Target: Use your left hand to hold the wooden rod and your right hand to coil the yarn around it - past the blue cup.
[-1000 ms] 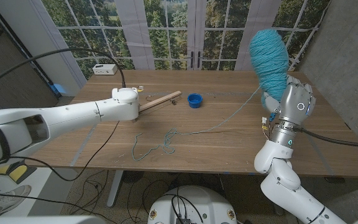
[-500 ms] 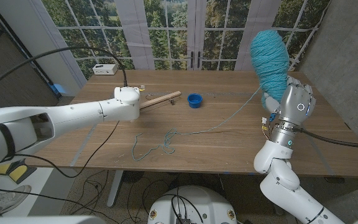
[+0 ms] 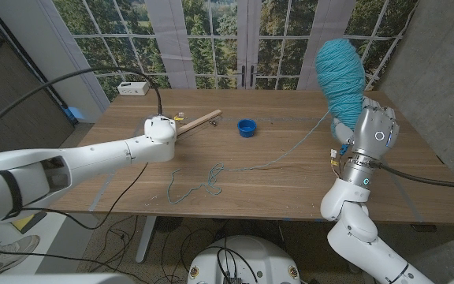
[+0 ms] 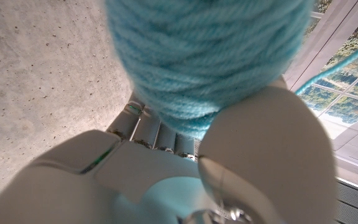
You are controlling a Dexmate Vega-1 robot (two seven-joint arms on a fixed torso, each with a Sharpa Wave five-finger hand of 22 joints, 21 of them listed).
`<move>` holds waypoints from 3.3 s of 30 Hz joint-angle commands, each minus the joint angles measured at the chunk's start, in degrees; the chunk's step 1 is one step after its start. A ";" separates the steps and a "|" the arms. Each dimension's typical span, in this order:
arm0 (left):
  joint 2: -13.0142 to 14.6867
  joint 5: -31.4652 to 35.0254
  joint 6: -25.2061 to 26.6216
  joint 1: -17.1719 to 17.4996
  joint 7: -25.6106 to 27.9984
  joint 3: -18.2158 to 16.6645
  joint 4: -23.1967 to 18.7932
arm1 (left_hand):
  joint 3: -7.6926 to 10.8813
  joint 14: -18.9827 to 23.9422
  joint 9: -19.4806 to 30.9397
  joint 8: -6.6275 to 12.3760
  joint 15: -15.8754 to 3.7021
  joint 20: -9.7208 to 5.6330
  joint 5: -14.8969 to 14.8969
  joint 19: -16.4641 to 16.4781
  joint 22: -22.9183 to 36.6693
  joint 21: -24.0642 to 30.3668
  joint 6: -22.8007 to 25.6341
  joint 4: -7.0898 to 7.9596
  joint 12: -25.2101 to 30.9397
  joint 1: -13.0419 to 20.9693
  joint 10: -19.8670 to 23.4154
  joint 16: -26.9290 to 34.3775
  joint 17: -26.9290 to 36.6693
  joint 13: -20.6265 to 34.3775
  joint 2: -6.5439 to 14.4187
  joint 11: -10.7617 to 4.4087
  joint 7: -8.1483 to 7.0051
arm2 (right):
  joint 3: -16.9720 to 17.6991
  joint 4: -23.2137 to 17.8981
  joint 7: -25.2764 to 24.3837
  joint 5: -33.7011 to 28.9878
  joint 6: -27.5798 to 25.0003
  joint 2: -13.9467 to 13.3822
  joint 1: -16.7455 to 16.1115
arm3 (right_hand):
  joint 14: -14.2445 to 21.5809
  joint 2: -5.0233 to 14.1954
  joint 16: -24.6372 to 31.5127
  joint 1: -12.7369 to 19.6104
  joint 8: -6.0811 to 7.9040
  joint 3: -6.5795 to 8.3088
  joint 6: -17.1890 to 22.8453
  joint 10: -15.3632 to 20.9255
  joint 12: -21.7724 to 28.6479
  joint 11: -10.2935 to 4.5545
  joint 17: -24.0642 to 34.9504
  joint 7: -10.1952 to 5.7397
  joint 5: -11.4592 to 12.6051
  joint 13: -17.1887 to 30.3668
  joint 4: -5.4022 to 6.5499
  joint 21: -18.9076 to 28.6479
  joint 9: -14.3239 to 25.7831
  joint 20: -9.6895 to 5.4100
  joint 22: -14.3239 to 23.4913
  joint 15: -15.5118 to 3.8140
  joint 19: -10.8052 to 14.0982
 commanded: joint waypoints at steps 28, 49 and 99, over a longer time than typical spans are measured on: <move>3.79 17.87 -18.71 23.86 32.08 -27.73 -8.64 | -2.93 12.70 0.75 2.41 -13.89 -5.54 0.33 -0.29 1.48 7.06 9.09 0.49 1.14 9.33 4.67 2.54 7.11 5.47 4.48 -4.08 -5.61 | -1.85 -0.54 1.16 -3.16 0.14 -1.08 1.08 | 5.46 14.18 -1.48 14.86 -0.99 0.01 8.05 4.84 -0.34 -4.46 1.63 -7.32 0.51 0.64 0.74 2.61 0.86 -5.86 -2.00 -10.23 -1.24; 4.17 21.58 -30.30 26.49 33.52 -35.03 -10.76 | -3.91 12.38 0.80 2.82 -13.83 -5.80 0.77 -1.38 1.49 9.18 9.41 0.84 1.18 9.72 4.47 2.18 8.13 7.26 4.18 -4.33 -6.37 | -7.26 2.29 8.51 -9.08 5.04 -4.90 9.97 | 5.40 13.85 -2.36 14.85 -1.25 -0.33 8.27 4.71 -0.39 -5.27 2.37 -7.78 0.78 1.35 0.79 3.60 1.53 -6.47 -3.09 -10.24 -2.07; 3.46 28.61 -49.82 25.25 32.34 -39.60 -12.30 | -6.02 12.09 1.78 4.13 -13.80 -6.80 1.96 -4.10 -0.37 12.24 9.60 2.01 0.97 8.54 4.78 0.86 9.87 10.88 3.51 -5.39 -8.19 | -13.74 9.01 23.67 -23.19 25.54 -6.47 34.23 | 5.55 13.41 -4.37 14.73 -2.37 -1.43 8.98 5.16 -1.11 -6.61 4.11 -8.68 1.77 1.86 1.12 5.86 2.18 -7.54 -4.95 -10.25 -3.32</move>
